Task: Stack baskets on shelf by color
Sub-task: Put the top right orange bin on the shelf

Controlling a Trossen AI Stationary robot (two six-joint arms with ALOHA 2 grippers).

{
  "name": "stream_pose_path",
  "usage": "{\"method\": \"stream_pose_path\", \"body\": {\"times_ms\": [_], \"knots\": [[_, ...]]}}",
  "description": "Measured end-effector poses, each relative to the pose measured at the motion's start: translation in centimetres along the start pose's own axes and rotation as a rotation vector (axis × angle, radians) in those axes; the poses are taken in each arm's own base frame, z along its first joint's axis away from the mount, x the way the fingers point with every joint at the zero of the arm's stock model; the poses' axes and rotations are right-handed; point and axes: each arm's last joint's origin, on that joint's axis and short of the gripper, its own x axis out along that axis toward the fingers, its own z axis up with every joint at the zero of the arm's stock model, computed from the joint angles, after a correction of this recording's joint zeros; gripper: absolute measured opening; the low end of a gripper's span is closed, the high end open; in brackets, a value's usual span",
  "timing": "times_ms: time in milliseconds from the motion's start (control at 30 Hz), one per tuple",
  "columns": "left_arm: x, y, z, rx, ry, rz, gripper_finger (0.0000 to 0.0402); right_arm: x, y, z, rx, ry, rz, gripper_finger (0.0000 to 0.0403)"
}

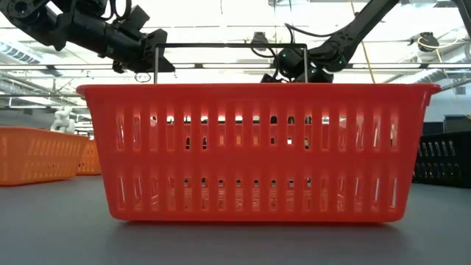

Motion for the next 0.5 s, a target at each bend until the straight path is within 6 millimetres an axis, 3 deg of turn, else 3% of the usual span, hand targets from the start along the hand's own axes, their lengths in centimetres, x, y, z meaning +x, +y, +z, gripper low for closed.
{"method": "stream_pose_path", "body": {"times_ms": [267,500], "knots": [[0.0,0.0,0.0,0.004,0.002,0.000,0.0037,0.0,0.1,0.6,0.115,-0.040,-0.009,0.0015],[0.0,0.0,0.0,0.003,0.001,0.000,0.0037,0.3,1.1,1.0,0.012,-0.039,0.020,0.0016]]}}
